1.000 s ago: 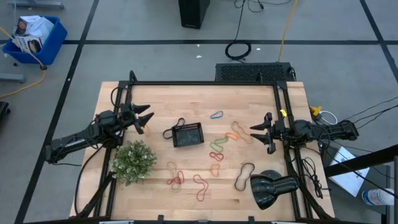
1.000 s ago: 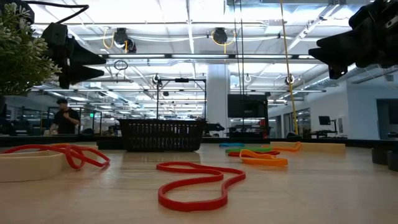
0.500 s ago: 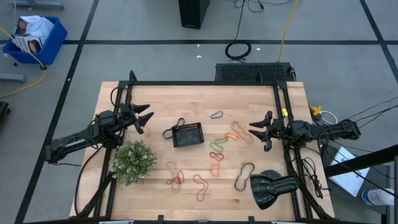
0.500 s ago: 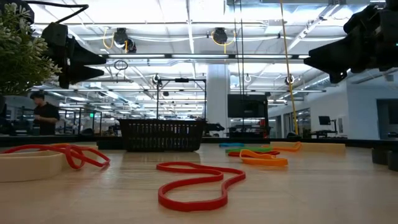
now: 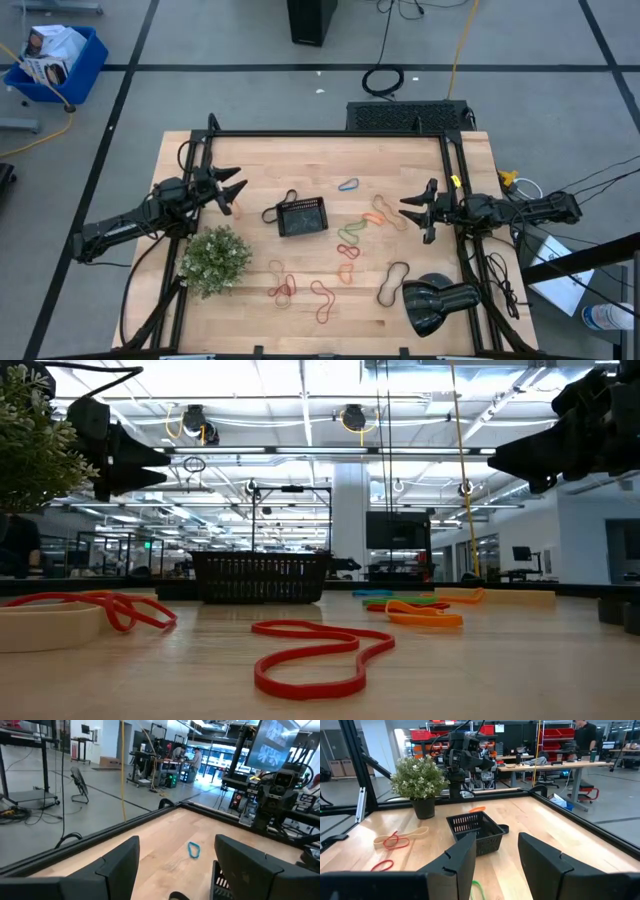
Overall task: Pick and place rubber bands into bin
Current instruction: Put the top black rubber band into the black bin
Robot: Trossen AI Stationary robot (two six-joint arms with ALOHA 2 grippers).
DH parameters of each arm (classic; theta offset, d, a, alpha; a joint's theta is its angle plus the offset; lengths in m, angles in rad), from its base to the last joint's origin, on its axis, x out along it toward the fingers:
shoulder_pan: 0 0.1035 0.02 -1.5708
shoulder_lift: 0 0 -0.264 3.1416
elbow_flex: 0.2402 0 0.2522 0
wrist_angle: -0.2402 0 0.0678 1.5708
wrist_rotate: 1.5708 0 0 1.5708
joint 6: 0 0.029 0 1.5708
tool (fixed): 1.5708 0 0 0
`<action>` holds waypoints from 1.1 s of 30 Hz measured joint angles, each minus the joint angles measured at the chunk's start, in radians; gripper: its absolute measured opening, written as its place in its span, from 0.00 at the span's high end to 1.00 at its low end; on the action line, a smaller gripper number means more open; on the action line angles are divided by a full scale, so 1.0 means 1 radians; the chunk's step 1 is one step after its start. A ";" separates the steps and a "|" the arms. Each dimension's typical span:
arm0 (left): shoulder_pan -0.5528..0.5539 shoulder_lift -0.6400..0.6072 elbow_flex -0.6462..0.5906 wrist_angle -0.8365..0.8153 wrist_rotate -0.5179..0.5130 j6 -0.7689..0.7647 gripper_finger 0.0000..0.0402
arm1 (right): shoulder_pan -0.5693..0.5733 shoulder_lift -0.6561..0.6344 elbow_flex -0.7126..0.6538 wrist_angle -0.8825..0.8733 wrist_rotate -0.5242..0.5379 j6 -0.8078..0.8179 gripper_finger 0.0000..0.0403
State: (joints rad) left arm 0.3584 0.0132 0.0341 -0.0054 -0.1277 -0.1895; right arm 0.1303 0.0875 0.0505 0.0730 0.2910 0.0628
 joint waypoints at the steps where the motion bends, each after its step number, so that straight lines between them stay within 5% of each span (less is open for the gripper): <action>1: 0.000 0.000 0.000 -0.005 0.017 -0.001 0.34 | 0.000 0.002 0.000 0.004 0.001 0.000 0.65; 7: 0.000 0.000 0.000 -0.026 0.169 -0.002 0.34 | 0.000 0.012 0.000 0.013 0.009 0.008 0.65; 16: 0.000 0.112 0.061 0.001 0.127 0.059 0.34 | 0.000 0.027 0.000 0.024 0.218 0.004 0.65; 21: 0.000 0.340 0.215 -0.052 0.118 0.079 0.34 | 0.000 0.037 0.000 0.024 0.221 0.004 0.65; 33: 0.001 1.049 0.756 -0.638 0.030 0.083 0.34 | 0.000 0.042 0.000 0.024 0.233 0.004 0.65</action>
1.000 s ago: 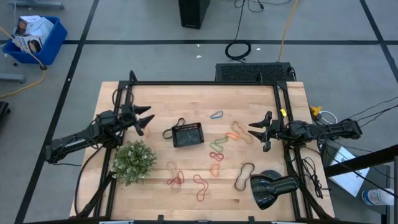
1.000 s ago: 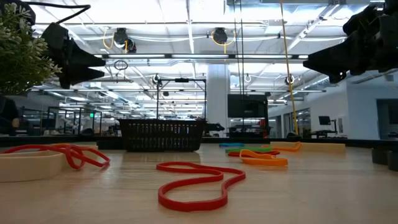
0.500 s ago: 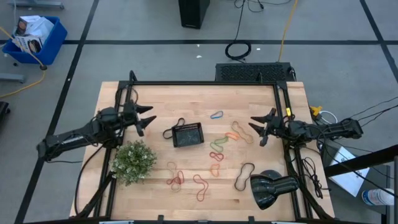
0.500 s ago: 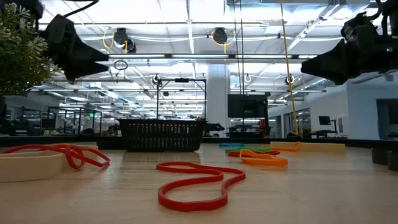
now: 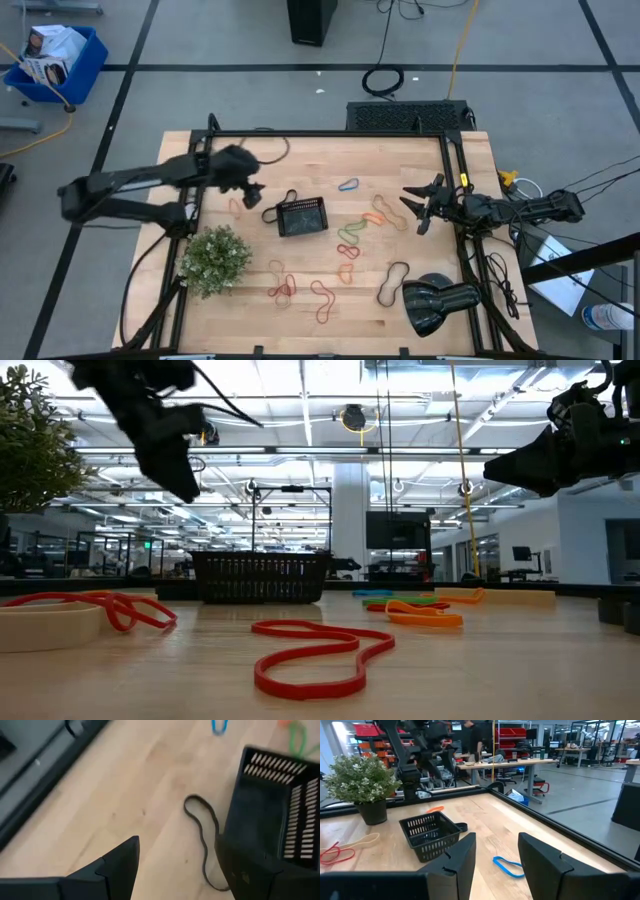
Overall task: Pick and place rubber bands into bin
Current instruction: Put the top black rubber band into the black bin
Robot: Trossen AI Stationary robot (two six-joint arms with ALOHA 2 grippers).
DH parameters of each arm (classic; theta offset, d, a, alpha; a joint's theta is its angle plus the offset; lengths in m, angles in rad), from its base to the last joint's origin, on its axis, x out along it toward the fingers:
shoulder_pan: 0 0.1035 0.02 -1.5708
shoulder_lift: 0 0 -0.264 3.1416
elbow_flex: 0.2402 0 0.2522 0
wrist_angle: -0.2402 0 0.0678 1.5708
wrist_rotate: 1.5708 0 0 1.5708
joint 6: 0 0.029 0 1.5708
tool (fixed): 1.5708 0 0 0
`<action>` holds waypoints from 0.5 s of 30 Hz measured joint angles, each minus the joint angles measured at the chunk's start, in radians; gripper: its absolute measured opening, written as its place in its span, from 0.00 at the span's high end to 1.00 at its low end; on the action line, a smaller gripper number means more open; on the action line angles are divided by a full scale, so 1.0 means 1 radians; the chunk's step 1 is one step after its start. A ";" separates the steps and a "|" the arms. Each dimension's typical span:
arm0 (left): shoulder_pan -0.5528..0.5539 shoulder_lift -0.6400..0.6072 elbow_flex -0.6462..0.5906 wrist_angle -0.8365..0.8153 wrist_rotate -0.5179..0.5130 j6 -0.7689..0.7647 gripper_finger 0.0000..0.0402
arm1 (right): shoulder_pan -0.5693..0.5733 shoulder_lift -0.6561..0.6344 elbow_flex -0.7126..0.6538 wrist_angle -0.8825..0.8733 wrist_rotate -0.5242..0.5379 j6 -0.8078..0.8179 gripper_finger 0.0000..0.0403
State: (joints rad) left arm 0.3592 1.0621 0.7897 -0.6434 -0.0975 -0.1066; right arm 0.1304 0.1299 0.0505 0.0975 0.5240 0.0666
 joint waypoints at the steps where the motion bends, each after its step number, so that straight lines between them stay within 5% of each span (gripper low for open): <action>1: -0.001 0.045 0.015 -0.004 0.004 0.001 0.34 | 0.000 0.000 0.000 0.000 0.000 0.000 0.65; 7: -0.002 0.252 0.039 -0.032 0.082 0.102 0.34 | 0.000 0.000 0.000 -0.001 0.000 0.000 0.65; 15: -0.002 0.332 0.039 -0.031 0.120 0.063 0.34 | 0.000 0.000 0.000 -0.002 0.000 0.000 0.65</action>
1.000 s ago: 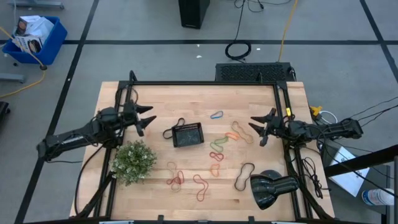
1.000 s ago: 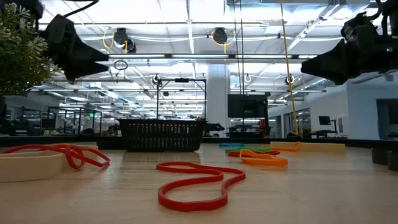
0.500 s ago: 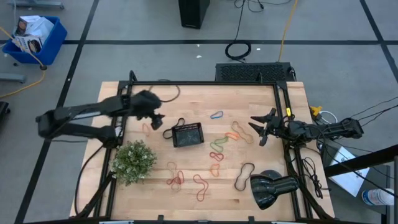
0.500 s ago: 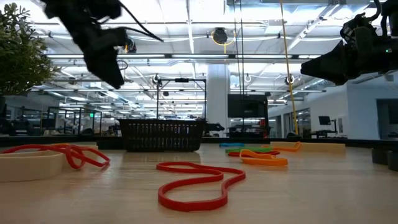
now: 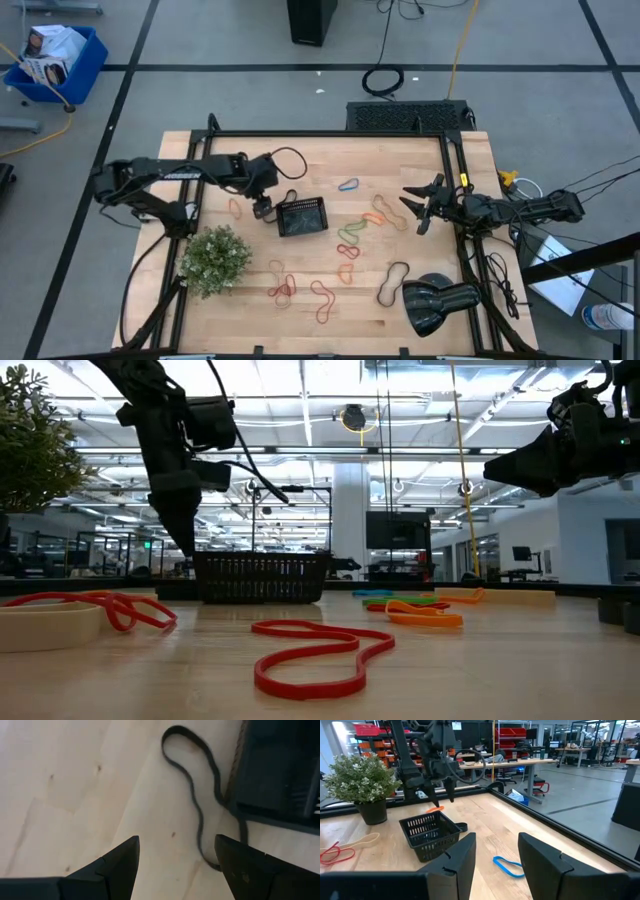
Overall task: Pick and place rubber bands into bin
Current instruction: Put the top black rubber band into the black bin
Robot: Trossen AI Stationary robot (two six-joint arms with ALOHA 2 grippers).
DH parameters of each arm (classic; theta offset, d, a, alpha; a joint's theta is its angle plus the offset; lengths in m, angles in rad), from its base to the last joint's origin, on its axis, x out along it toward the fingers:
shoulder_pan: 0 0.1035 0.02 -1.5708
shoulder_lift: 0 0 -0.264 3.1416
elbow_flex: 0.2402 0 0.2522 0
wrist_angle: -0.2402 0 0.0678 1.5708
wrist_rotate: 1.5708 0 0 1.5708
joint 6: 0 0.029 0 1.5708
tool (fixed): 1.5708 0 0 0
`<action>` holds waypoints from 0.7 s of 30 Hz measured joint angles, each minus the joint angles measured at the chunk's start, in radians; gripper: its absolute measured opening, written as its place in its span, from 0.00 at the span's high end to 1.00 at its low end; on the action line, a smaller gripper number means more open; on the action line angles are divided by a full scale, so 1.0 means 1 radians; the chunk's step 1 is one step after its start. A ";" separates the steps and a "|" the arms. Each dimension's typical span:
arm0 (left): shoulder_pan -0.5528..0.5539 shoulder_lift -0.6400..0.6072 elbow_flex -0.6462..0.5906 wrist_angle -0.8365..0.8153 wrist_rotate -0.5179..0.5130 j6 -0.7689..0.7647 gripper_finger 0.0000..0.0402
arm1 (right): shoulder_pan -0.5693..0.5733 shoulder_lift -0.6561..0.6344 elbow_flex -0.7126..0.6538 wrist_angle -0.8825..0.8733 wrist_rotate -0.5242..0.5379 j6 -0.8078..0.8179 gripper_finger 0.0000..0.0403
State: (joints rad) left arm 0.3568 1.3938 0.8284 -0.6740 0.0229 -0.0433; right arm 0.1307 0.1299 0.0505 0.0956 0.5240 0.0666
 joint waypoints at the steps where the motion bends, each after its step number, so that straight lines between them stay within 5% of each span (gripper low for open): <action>1: -0.003 0.001 0.000 -0.002 0.005 -0.010 0.34 | 0.000 0.000 0.000 0.000 0.000 0.000 0.65; 12: -0.077 0.008 0.000 -0.004 -0.015 -0.030 0.34 | 0.000 0.000 0.000 -0.001 0.000 0.000 0.65; 21: -0.092 0.155 0.000 0.029 -0.053 -0.046 0.34 | 0.000 0.006 0.000 -0.002 0.000 0.000 0.65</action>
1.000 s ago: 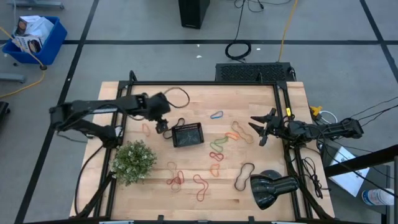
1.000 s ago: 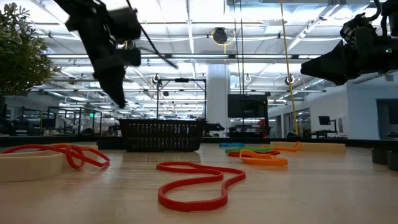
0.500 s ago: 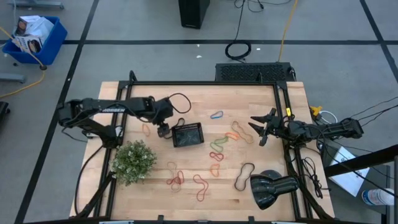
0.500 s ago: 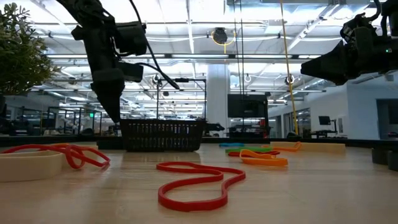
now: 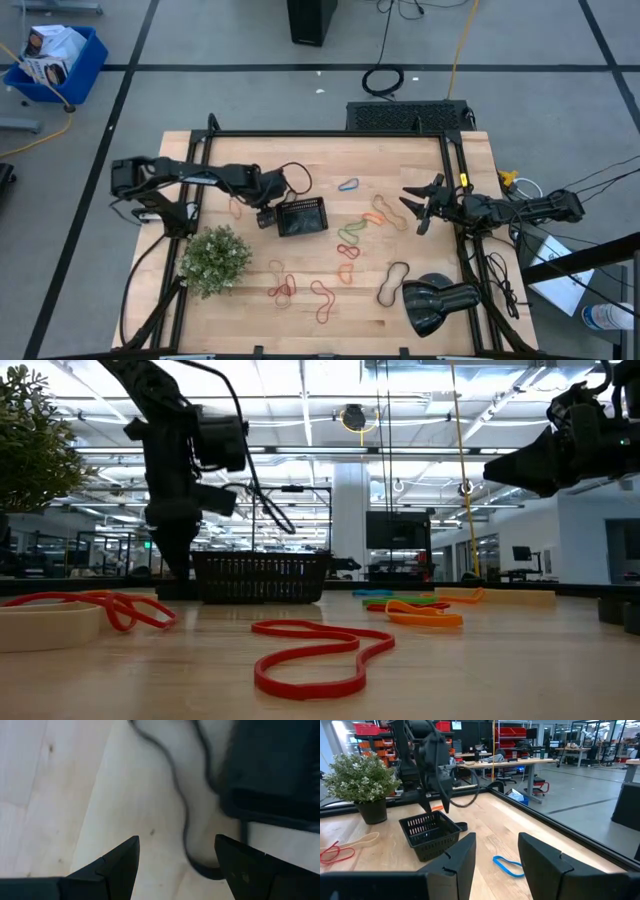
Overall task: Pick and place rubber bands into bin
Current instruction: Put the top black rubber band into the black bin
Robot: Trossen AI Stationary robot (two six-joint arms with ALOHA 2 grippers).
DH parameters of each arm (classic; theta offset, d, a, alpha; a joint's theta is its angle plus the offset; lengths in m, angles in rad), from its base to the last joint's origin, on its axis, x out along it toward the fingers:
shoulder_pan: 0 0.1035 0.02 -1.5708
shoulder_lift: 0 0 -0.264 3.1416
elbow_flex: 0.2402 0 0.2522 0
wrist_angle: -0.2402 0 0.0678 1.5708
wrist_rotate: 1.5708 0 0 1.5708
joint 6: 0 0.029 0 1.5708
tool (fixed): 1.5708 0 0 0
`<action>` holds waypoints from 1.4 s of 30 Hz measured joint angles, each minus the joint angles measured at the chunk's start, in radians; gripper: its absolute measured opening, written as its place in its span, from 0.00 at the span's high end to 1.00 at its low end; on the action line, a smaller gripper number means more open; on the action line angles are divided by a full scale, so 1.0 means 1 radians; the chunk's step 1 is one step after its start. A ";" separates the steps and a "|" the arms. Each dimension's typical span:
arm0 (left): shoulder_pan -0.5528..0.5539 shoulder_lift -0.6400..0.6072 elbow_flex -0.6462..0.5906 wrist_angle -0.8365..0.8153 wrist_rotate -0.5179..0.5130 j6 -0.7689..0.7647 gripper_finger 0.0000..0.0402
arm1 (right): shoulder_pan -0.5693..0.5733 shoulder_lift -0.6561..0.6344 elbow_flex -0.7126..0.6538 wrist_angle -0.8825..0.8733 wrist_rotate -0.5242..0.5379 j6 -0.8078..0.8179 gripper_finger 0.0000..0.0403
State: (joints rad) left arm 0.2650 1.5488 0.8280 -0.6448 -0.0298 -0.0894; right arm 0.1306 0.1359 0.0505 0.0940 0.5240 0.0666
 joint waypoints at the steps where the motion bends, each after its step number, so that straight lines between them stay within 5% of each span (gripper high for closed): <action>1: 0.002 0.016 0.000 0.009 -0.003 0.002 0.34 | 0.000 0.001 0.000 0.000 0.000 0.000 0.65; 14: 0.011 0.101 0.004 0.017 0.028 0.010 0.37 | 0.000 0.004 0.000 0.000 0.000 0.000 0.65; 30: 0.007 0.104 0.001 0.049 0.039 0.070 0.97 | 0.000 0.004 0.000 0.000 0.000 -0.003 0.65; 42: 0.008 0.071 -0.001 0.016 0.037 0.083 0.98 | 0.000 0.004 0.000 0.000 0.000 -0.003 0.65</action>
State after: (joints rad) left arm 0.2729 1.6200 0.8273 -0.6290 0.0069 -0.0068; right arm 0.1307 0.1398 0.0505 0.0937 0.5243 0.0631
